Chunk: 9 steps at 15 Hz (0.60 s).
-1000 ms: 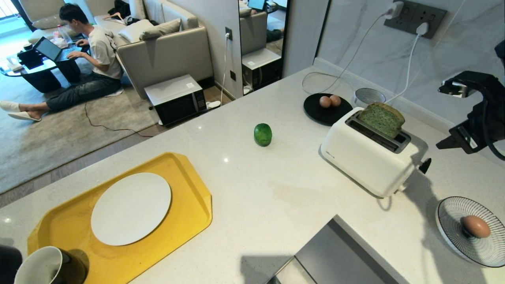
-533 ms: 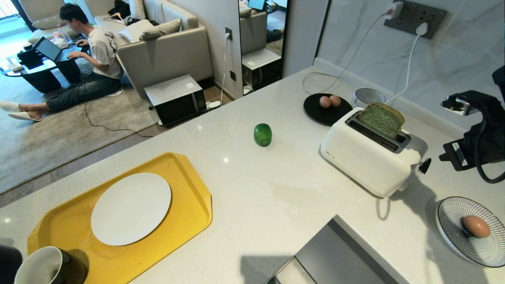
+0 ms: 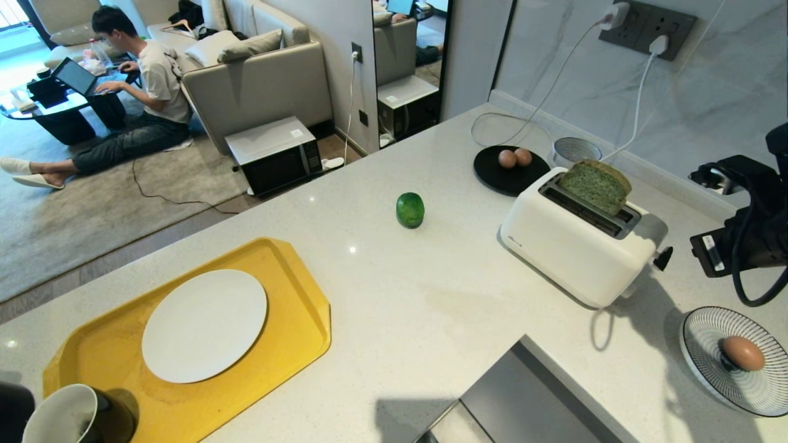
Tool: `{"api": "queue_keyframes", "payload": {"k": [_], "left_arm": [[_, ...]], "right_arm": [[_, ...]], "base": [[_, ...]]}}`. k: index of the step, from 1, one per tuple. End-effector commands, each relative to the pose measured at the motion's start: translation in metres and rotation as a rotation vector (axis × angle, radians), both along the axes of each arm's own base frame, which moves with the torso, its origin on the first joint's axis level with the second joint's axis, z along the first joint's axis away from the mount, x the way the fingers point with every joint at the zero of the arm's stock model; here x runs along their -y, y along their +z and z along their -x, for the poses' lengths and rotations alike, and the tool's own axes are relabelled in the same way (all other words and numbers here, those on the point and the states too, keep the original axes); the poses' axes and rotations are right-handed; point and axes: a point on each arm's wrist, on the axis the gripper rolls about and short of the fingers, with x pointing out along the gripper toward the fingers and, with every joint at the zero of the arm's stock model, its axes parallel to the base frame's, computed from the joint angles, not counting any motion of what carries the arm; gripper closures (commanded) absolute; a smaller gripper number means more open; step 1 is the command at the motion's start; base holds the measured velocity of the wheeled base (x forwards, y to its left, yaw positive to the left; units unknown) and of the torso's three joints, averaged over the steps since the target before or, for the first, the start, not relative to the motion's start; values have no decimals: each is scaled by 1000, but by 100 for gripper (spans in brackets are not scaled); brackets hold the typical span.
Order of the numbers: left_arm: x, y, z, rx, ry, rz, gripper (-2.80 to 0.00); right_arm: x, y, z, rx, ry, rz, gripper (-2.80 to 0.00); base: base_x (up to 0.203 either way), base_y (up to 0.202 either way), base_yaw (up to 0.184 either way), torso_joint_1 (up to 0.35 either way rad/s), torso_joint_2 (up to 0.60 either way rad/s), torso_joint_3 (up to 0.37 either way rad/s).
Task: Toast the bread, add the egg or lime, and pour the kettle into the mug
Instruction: Use a bread toaster
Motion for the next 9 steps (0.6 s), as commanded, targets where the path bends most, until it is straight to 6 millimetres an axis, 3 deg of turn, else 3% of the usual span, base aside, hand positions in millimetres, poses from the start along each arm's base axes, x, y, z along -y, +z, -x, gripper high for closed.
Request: {"api": "queue_keyframes", "payload": {"k": [1,9], "left_arm": [[0,0,0,0,1,0,0],[0,0,0,0,-1,0,0]], "right_arm": [[0,-4,-2,-14,1,-2,0],[0,-23,-34,8,71,-62,0]], "base": [[0,0,0,0,0,0],[0,0,0,0,0,0]]}}
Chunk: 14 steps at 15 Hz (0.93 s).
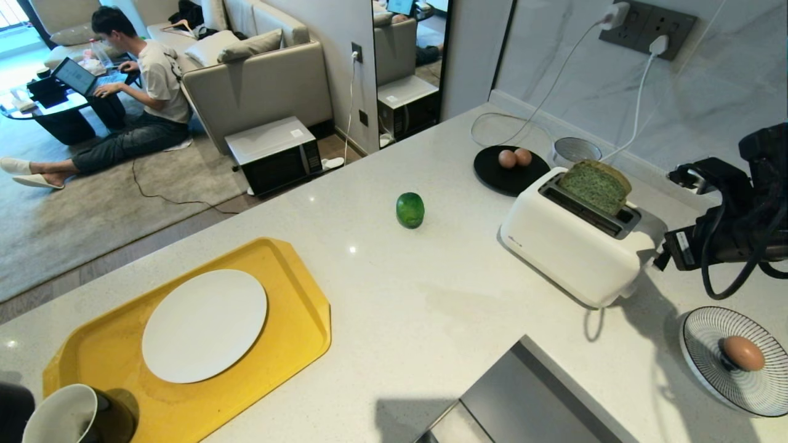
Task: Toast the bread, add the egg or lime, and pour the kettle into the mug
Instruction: Use a bread toaster
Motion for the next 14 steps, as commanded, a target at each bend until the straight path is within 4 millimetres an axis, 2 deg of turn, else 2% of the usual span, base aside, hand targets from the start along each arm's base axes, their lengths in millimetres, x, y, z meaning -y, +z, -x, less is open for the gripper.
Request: {"api": "queue_keyframes", "payload": {"k": [1,14], "left_arm": [[0,0,0,0,1,0,0],[0,0,0,0,1,0,0]], "right_arm": [[1,-10,-8,-34,1,-1,0],[2,-42,-28,-111,-12,-24,0]], "base": [[0,0,0,0,0,0],[0,0,0,0,0,0]]}}
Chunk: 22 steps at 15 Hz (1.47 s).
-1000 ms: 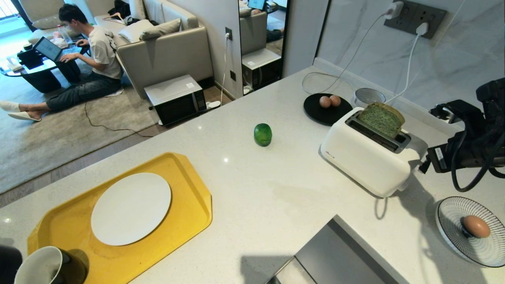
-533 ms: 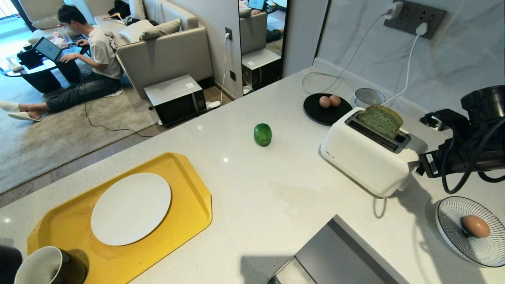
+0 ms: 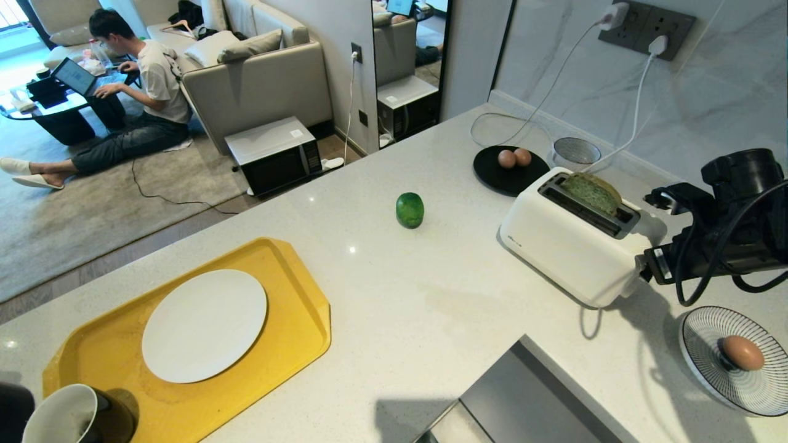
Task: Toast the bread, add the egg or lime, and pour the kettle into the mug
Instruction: Use a bread toaster
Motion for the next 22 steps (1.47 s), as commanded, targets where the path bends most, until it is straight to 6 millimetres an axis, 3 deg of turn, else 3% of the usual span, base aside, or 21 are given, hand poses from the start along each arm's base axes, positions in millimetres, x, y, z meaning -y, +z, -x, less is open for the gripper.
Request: {"api": "queue_keyframes", "payload": {"k": [1,22], "left_arm": [[0,0,0,0,0,0,0],[0,0,0,0,1,0,0]], "right_arm": [[0,-10,-4,-34,1,-2,0],[4,-33,-11,-70,-9,-4,0]], "base": [[0,0,0,0,0,0],[0,0,0,0,0,0]]}}
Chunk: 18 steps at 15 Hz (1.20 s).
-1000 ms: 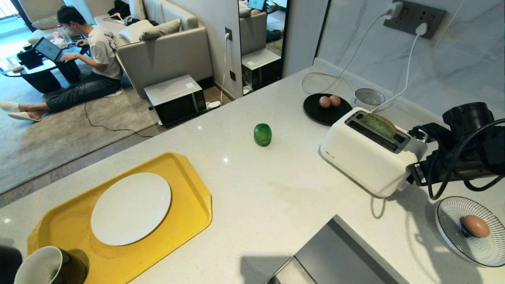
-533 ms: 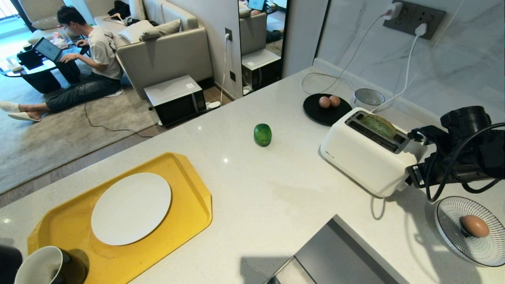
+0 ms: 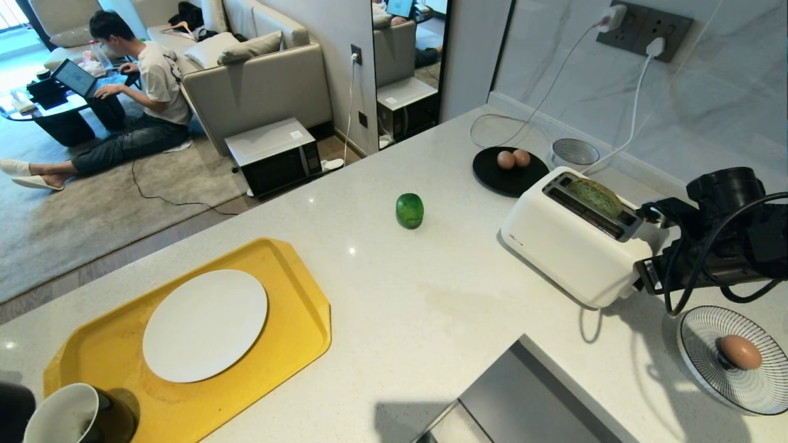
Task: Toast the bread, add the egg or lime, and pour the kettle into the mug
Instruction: Use a bread toaster
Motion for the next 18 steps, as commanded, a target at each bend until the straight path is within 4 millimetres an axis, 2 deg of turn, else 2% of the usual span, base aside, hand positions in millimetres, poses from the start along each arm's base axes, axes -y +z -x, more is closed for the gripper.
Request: {"api": "queue_keyframes", "payload": {"k": [1,18], "left_arm": [[0,0,0,0,1,0,0],[0,0,0,0,0,0,0]], "right_arm": [[1,-4,-1,-14,0,1,0],[1,-3,-3,-8,0,1,0]], "base": [[0,0,0,0,0,0],[0,0,0,0,0,0]]}}
